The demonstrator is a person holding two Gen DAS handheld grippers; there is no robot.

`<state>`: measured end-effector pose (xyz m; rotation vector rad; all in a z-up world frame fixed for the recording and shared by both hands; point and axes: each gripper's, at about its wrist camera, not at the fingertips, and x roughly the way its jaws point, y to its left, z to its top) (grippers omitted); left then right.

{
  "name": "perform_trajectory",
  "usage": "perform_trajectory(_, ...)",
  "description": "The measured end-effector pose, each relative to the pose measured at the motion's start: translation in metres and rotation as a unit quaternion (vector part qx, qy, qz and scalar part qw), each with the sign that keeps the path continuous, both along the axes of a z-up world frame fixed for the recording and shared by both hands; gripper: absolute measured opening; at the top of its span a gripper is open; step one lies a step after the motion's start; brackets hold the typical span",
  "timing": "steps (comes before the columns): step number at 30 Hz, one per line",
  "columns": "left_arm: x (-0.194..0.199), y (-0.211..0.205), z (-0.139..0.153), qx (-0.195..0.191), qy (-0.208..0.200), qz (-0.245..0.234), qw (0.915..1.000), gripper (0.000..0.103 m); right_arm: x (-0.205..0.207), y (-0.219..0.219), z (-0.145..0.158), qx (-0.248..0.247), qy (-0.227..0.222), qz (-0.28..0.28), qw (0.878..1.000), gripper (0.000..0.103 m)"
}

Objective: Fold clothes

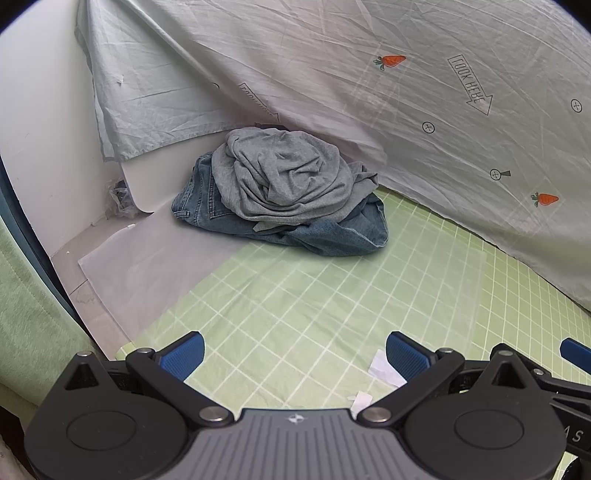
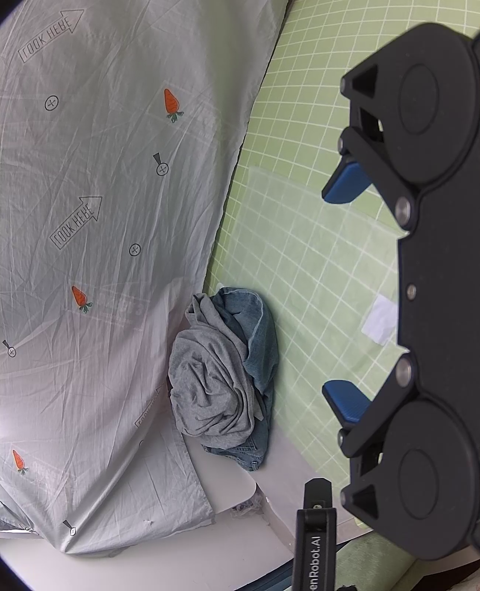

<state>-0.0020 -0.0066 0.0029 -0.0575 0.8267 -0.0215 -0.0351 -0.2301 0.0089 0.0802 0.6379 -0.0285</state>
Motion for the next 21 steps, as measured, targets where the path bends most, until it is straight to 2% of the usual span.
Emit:
perform_trajectory(13,0.007,0.002,-0.003,-0.002,0.011,0.005,0.9999,0.103,0.006,-0.001,-0.003,0.004,0.01,0.002,1.0,0.103)
perform_trajectory(21,0.029,0.002,-0.008,-0.004,0.026,0.008,0.9996,0.103,0.027,-0.009,-0.005,0.002,0.011,-0.01,1.0,0.103)
